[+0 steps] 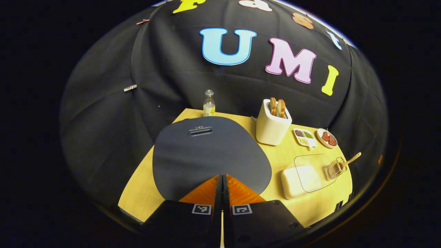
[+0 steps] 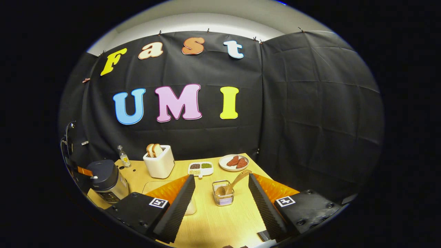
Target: Close the left gripper, press the button to open the rice cooker; take a wooden spoon from the chopstick holder with the right hand, scoop a spoonful of rice and pour it into the rice cooker, then put the wooden spoon back into the chopstick holder.
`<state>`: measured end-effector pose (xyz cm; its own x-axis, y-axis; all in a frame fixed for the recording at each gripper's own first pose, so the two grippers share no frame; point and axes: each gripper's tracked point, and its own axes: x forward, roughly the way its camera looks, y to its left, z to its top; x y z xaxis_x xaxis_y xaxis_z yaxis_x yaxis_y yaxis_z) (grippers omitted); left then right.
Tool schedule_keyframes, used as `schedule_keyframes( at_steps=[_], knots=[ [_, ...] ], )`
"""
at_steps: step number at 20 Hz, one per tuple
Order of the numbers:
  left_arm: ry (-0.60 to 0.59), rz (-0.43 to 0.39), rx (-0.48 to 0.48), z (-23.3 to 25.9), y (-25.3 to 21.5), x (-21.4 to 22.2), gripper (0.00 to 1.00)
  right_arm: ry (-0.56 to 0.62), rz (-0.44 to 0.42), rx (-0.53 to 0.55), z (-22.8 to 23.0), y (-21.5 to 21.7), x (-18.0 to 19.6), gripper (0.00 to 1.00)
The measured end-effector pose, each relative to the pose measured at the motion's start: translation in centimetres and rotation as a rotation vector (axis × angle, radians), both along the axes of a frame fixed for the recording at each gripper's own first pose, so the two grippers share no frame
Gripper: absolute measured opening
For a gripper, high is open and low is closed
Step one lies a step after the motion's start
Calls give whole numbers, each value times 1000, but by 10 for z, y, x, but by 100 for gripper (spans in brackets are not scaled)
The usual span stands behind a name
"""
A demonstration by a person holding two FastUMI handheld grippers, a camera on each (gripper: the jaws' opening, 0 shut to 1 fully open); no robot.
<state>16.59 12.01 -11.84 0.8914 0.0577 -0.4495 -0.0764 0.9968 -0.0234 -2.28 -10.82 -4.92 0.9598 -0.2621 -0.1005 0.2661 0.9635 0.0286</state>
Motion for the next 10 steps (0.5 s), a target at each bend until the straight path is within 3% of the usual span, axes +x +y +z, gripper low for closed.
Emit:
schedule_keyframes(
  at_steps=[10],
  knots=[
    [1,60,-2,-9,-1,0,7,23,6,-3,-9,0,8,97]
  ],
)
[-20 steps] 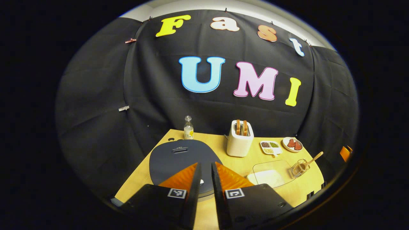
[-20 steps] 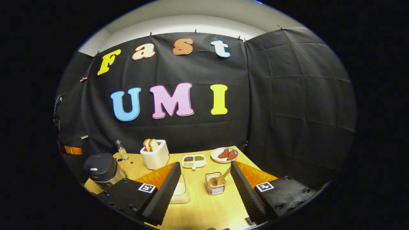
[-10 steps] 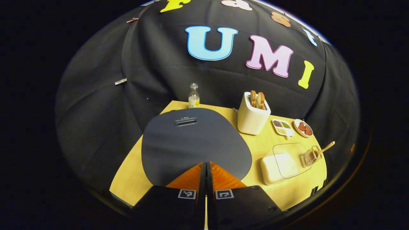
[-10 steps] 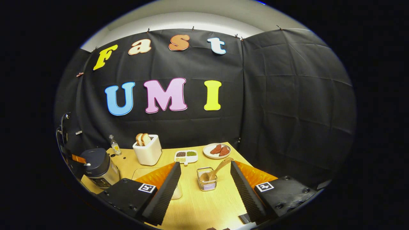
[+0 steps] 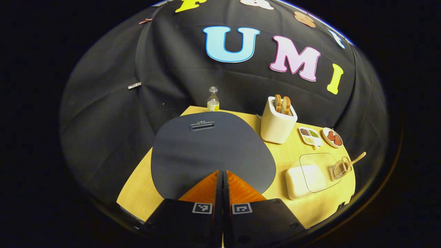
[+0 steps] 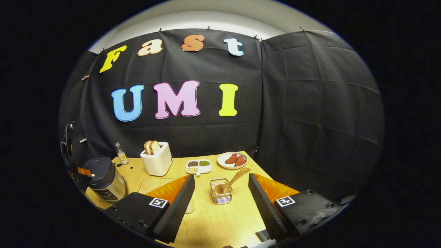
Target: Close the left gripper, press the button to open the rice cooker; take a wooden spoon from the chopstick holder with the right hand, scoop a spoonful of rice and pour it into the rice cooker, then put the wooden spoon back into the chopstick holder.
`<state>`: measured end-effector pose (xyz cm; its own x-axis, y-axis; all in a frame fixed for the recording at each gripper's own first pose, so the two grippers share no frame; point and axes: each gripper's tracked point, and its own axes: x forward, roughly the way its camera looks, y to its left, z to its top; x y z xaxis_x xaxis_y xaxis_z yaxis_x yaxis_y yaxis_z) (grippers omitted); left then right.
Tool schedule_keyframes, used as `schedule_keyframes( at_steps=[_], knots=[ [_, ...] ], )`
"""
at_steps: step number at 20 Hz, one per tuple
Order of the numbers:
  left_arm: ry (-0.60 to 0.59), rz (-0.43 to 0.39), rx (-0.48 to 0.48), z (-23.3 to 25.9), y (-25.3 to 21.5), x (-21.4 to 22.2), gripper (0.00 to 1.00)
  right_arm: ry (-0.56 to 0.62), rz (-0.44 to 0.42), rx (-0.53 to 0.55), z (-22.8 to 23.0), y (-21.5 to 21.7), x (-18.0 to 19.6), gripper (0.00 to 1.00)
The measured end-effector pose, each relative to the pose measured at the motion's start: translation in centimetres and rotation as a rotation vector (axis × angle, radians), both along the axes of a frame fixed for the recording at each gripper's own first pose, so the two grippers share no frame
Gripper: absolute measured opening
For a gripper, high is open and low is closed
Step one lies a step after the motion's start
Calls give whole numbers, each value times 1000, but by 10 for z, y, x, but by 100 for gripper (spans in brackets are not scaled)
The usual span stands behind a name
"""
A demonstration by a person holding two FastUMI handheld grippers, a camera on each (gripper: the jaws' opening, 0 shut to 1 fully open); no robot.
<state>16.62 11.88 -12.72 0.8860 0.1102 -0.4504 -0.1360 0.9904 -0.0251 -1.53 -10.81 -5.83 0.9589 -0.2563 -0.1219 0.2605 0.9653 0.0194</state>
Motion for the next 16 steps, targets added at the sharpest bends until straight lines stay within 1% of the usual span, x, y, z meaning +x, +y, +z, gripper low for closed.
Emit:
schedule_keyframes(
  at_steps=[3,4,6,8,12,13,14,15,16],
  knots=[
    [-11,3,-9,3,2,2,7,2,10,11,-1,0,6,98],
    [-8,-1,4,4,1,2,7,2,15,17,-1,0,8,98],
    [-22,3,61,14,1,-7,7,4,26,24,-3,0,11,98],
    [-121,43,105,49,2,-4,6,3,35,19,-3,-3,15,98],
    [-362,123,200,152,0,-23,7,2,44,30,-4,-14,26,98],
    [-409,122,217,171,-5,-29,7,0,46,33,-5,-16,30,98],
    [-434,105,219,182,-17,-36,10,-1,47,33,-5,-20,35,98],
    [-440,87,220,183,-28,-35,8,-1,49,30,-6,-24,40,98],
    [-436,70,213,180,-37,-38,8,-2,51,30,-8,-28,45,98]
  ],
)
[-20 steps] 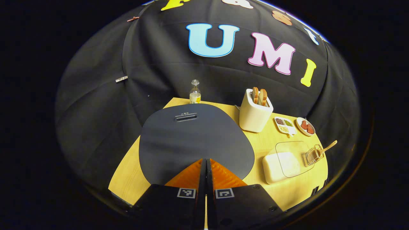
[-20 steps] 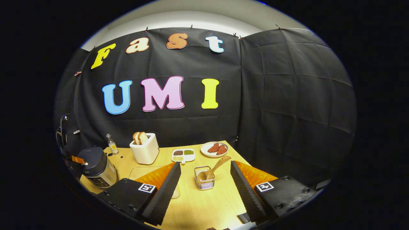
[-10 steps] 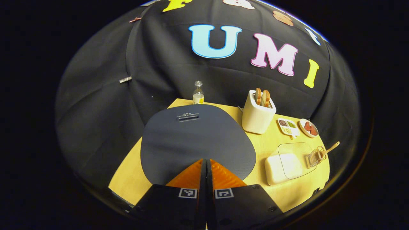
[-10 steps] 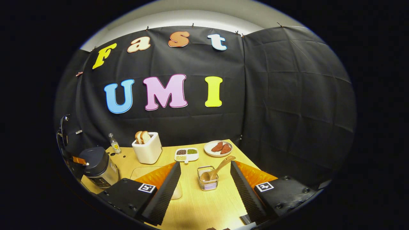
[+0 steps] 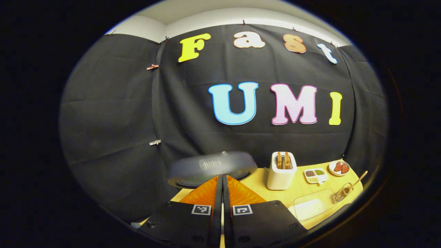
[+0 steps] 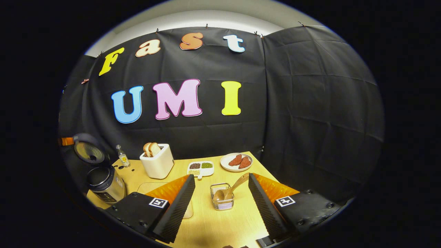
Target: Close the left gripper, press the button to open the rice cooker; take a wooden spoon from the chopstick holder with the right hand, scoop a spoonful of rice and pour it into the rice cooker, then put the wooden spoon back into the chopstick holder.
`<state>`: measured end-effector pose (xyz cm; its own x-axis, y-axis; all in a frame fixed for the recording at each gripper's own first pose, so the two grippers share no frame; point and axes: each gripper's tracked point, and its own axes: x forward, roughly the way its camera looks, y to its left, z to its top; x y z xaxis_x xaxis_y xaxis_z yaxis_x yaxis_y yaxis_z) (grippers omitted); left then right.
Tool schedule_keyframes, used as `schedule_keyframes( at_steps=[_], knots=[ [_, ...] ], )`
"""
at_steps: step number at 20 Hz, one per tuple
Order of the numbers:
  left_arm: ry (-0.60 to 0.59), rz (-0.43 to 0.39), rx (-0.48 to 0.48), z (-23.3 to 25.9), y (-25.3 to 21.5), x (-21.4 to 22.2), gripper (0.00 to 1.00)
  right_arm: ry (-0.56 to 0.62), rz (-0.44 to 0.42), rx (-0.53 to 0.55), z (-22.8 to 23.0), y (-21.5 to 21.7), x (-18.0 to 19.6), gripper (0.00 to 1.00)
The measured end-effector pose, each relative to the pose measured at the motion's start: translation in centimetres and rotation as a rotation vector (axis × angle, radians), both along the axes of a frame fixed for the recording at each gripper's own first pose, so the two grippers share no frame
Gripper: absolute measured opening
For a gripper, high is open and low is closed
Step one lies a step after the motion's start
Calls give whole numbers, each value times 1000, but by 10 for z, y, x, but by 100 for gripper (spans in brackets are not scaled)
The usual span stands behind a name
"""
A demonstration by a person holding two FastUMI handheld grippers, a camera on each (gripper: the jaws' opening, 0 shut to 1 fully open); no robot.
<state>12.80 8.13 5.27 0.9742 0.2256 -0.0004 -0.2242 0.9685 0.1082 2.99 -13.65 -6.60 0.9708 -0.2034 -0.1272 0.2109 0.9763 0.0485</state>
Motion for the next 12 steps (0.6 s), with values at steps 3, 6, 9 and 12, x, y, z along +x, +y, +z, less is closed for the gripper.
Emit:
schedule_keyframes(
  at_steps=[3,6,9,12],
  knots=[
    [16,-47,-69,-18,-32,-10,10,9,7,19,-7,-13,16,98],
    [49,-72,-100,-47,-55,-20,48,38,18,60,-23,-25,34,97],
    [62,-56,-86,-67,-68,-26,68,96,40,91,-52,-34,52,99],
    [70,-28,-106,-85,-82,-36,97,149,54,116,-81,-47,70,99]
  ],
)
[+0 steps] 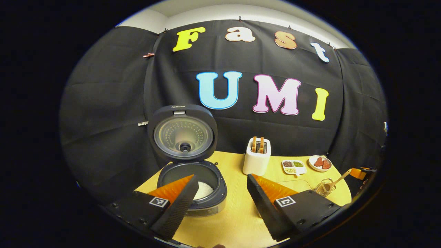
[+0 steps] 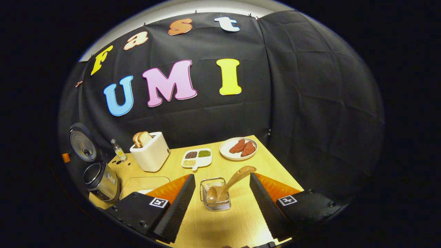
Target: Close the left gripper, press the button to open the rice cooker; take a wooden spoon from the chopstick holder with the right hand, scoop a spoonful of rice and pour it into the rice cooker, then put the wooden spoon back into the chopstick holder.
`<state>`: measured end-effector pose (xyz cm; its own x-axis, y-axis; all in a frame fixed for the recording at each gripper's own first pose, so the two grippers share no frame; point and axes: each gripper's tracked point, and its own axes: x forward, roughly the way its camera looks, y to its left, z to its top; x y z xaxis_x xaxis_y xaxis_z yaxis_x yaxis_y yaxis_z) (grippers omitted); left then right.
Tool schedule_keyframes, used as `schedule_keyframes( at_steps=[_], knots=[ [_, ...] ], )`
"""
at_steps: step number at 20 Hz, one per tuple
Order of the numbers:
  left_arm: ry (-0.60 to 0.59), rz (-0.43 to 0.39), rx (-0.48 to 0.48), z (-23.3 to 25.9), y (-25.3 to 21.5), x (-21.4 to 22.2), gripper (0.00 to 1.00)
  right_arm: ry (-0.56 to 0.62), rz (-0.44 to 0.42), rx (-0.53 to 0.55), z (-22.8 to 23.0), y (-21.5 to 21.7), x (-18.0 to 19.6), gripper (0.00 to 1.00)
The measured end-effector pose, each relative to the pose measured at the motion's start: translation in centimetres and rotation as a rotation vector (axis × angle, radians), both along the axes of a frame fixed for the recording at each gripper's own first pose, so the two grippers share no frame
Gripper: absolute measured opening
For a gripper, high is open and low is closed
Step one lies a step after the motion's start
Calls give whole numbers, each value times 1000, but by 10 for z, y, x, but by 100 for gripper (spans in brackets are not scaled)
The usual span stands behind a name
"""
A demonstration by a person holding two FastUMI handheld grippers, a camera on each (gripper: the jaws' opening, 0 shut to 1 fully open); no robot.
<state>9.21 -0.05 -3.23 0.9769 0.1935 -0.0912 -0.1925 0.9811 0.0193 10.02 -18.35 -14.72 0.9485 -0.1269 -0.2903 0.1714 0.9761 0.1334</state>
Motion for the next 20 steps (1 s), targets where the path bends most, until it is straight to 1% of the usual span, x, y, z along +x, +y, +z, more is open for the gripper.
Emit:
schedule_keyframes(
  at_steps=[3,7,11,13,14,15,16,17,18,20],
  knots=[
    [38,24,-12,-21,-11,-8,97,54,-3,36,-29,-10,16,99],
    [105,46,-5,-49,-21,-21,97,93,7,74,-56,-13,45,99],
    [177,64,-55,-79,-31,-31,97,120,-1,95,-78,-17,73,99],
    [208,72,-76,-92,-34,-32,97,109,0,110,-84,-19,85,98],
    [223,73,-82,-99,-35,-31,98,86,11,137,-84,-18,91,89],
    [236,72,-87,-104,-37,-30,97,77,8,164,-84,-18,95,74],
    [243,71,-94,-107,-39,-29,97,71,-2,183,-86,-21,99,52],
    [248,67,-101,-109,-40,-28,97,73,-21,189,-87,-24,100,53],
    [247,62,-107,-109,-43,-27,97,64,-37,195,-83,-28,100,34],
    [250,56,-114,-114,-46,-24,97,61,-18,237,-78,-21,98,19]
  ],
)
